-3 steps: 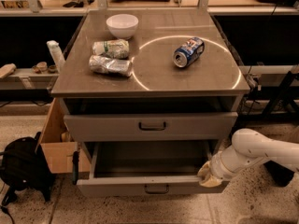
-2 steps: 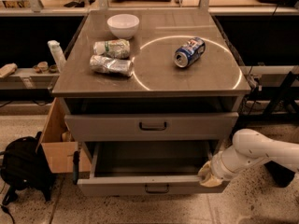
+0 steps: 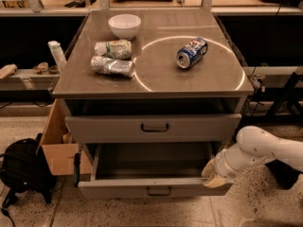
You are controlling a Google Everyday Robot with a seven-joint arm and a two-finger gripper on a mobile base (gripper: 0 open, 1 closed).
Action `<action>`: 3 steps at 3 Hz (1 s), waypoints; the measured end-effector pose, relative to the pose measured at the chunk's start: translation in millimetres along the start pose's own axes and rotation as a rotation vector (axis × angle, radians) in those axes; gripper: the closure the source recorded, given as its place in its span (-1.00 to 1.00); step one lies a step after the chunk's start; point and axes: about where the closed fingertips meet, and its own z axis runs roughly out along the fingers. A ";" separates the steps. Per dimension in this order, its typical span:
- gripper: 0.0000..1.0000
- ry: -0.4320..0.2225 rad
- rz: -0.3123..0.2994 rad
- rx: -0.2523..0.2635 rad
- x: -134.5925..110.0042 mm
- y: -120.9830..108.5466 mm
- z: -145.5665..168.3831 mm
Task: Open middle drawer
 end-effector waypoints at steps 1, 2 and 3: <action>-0.88 -0.002 -0.004 0.023 -10.7 -6.7 -14.0; 1.00 -0.003 -0.021 0.063 -20.9 -20.8 -23.9; 1.00 -0.012 -0.033 0.063 -20.1 -23.8 -11.6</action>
Offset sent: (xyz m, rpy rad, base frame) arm 0.0471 0.0069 0.0505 -0.0185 -0.1362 -0.0154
